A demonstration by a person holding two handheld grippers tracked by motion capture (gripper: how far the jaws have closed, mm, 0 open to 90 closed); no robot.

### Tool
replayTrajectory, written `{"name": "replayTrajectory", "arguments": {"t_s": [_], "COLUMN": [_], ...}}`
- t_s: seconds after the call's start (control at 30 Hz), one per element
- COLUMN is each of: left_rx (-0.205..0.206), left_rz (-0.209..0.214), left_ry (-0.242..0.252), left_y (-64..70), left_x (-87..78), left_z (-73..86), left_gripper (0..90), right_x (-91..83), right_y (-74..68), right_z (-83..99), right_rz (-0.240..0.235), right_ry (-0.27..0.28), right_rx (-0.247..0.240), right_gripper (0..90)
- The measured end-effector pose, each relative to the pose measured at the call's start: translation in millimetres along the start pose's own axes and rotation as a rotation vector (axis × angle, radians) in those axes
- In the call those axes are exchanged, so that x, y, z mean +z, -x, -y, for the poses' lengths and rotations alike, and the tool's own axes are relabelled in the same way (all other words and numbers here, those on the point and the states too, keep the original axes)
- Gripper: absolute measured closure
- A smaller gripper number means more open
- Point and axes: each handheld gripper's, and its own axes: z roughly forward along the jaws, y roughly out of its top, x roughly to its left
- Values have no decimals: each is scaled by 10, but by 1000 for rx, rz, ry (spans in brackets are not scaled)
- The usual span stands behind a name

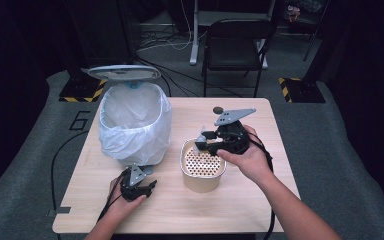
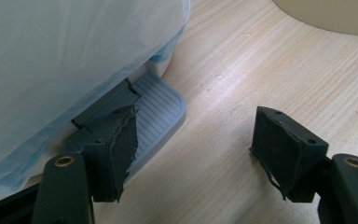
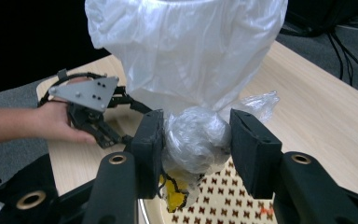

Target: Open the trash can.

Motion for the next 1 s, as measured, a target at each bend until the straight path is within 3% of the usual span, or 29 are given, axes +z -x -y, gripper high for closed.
{"name": "replayTrajectory", "arguments": {"t_s": [0.63, 0.83, 0.9, 0.93, 0.97, 1.0], "left_rx": [-1, -24, 9, -23, -24, 16], "left_rz": [2, 2, -12, 0, 0, -7], "left_ry": [0, 9, 12, 14, 13, 10], "left_y": [-1, 13, -8, 12, 13, -13], "left_x": [3, 9, 6, 12, 11, 5], "left_z": [1, 3, -3, 3, 3, -4], "left_gripper": [310, 310, 310, 310, 310, 310], "right_x": [244, 313, 326, 338, 347, 370], "right_y": [-9, 15, 18, 15, 15, 10], "right_z": [-481, -641, -663, -691, -708, -754], "right_rz": [-7, -15, -12, -12, -13, -13], "right_ry": [25, 38, 41, 38, 39, 41], "right_rx": [-57, -56, -61, -61, -62, -61], "right_gripper": [560, 560, 560, 560, 560, 560]}}
